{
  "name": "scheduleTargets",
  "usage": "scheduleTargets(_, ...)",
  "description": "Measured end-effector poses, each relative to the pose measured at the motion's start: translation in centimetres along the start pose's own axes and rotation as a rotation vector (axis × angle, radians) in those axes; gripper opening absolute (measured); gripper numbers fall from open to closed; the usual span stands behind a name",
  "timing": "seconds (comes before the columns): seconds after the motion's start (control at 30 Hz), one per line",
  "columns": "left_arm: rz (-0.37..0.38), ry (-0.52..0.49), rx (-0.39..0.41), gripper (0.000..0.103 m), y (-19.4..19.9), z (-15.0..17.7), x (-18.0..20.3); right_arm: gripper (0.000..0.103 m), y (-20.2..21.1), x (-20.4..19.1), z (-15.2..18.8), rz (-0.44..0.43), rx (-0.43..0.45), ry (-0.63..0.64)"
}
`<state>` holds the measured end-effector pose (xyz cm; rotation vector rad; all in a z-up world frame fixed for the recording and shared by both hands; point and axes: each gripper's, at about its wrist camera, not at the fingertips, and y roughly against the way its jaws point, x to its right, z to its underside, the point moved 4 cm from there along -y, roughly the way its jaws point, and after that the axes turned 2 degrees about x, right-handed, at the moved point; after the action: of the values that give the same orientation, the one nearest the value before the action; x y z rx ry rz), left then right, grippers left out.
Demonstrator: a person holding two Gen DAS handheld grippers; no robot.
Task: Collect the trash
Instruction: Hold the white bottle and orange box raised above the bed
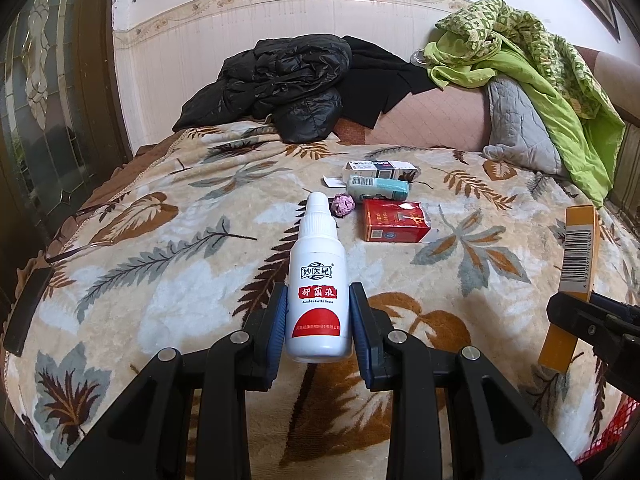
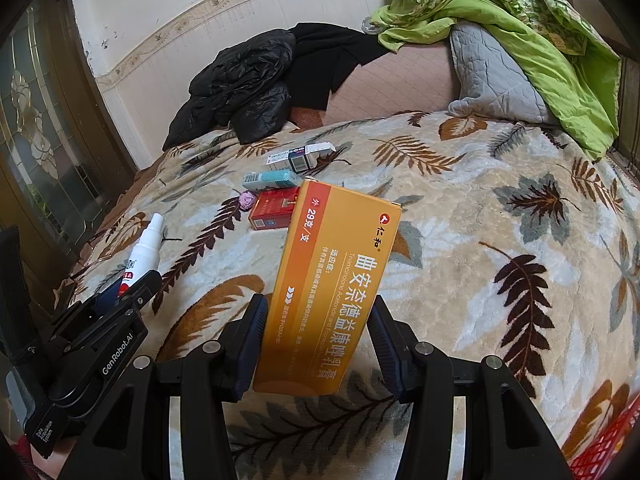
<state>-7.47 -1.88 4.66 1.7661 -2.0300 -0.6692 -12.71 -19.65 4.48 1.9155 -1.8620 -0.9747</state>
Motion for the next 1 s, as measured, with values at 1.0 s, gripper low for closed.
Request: scheduleTargets(1.0,0.115,-0.009,-0.006,0.029,0.1,0.2,1.7,0.055,0.2,0.8,-0.2,-0.013,0.002,-0.04)
